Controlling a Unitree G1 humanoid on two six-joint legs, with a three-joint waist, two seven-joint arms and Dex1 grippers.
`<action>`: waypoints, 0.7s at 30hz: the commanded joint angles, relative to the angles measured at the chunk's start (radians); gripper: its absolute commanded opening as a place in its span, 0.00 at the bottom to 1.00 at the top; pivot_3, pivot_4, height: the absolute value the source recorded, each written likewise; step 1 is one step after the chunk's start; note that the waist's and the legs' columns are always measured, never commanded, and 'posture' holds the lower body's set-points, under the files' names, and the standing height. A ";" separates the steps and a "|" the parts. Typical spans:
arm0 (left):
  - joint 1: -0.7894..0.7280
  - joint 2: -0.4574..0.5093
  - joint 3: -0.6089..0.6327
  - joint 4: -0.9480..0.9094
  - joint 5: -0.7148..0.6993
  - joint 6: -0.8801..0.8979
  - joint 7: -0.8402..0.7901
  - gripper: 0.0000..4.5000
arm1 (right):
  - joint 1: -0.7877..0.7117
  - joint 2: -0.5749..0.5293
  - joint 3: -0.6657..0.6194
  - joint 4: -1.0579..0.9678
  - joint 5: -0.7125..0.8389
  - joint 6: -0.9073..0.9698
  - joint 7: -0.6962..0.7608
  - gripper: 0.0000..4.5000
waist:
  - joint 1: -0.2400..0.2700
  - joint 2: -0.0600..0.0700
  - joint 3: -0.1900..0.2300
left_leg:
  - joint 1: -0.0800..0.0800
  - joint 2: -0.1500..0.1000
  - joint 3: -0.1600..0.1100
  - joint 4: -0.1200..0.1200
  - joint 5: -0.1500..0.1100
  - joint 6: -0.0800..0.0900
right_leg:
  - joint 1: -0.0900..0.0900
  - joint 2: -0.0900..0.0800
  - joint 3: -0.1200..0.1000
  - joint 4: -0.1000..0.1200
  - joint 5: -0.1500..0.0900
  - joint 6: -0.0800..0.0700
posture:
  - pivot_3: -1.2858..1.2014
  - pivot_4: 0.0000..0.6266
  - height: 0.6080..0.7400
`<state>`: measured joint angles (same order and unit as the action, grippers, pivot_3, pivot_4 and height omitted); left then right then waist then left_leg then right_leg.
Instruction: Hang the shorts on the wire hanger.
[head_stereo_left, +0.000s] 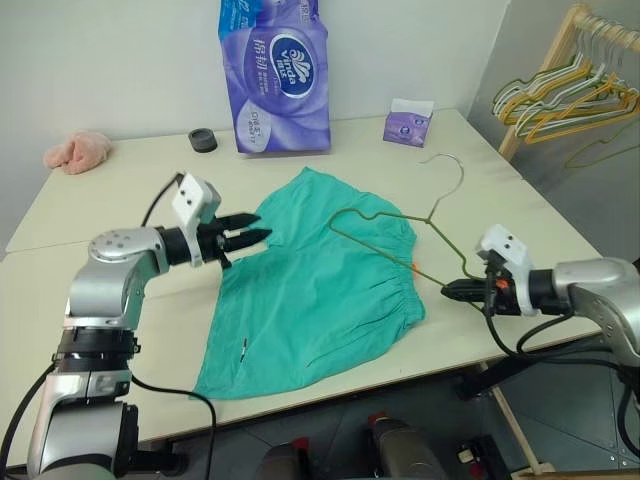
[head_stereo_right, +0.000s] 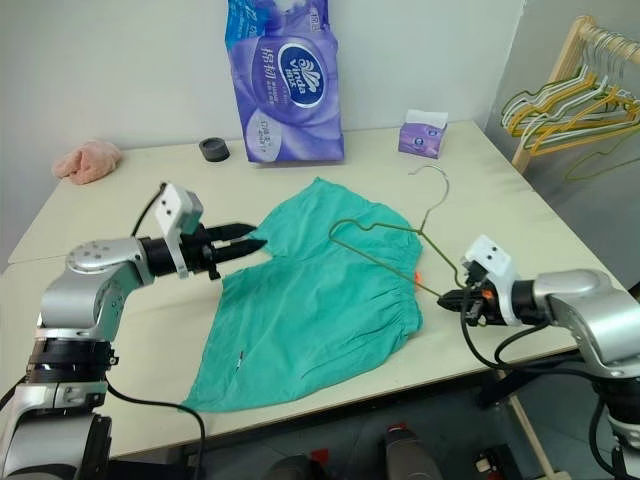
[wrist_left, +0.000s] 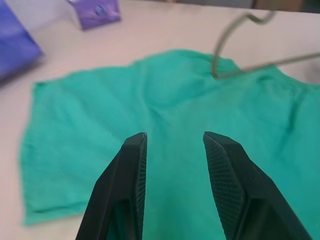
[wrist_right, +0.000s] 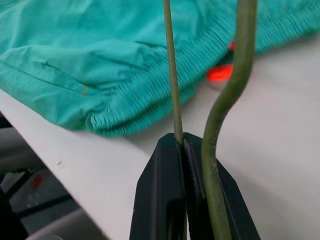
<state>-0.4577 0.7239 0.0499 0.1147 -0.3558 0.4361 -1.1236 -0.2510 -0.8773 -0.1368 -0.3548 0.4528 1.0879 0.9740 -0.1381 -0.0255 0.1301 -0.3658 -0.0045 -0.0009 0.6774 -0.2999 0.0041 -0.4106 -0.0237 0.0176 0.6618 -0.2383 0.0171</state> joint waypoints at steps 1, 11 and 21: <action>0.019 0.027 -0.023 -0.057 0.005 -0.026 -0.037 0.42 | 0.104 -0.026 -0.164 -0.035 0.030 0.052 -0.045 0.00 | 0.001 -0.001 0.001 | 0.000 0.000 0.000 0.000 0.000 0.000 | 0.000 0.000 0.000 0.000 0.000 0.000 | 0.42 0.20 1.00; 0.006 0.016 -0.077 -0.042 0.028 -0.055 -0.071 0.42 | 0.350 -0.019 -0.291 -0.025 0.035 0.059 -0.113 0.00 | -0.007 0.000 0.004 | 0.002 0.000 0.001 0.000 0.000 0.000 | 0.002 0.003 0.001 -0.001 -0.003 0.005 | 0.41 0.21 1.00; 0.022 0.023 -0.073 -0.068 0.026 -0.050 -0.057 0.42 | 0.183 -0.007 -0.115 0.061 0.042 0.039 -0.143 0.00 | -0.010 -0.001 0.007 | 0.001 0.000 0.001 0.000 0.000 0.001 | 0.002 0.004 0.001 -0.002 -0.003 0.005 | 0.42 0.20 1.00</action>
<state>-0.4358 0.7330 -0.0449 0.0817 -0.3274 0.4014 -1.1874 -0.0497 -0.8686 -0.2494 -0.2835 0.4818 1.1410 0.8246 -0.1483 -0.0260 0.1371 -0.3649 -0.0043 0.0004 0.6774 -0.3003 0.0048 -0.4088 -0.0195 0.0188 0.6593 -0.2415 0.0223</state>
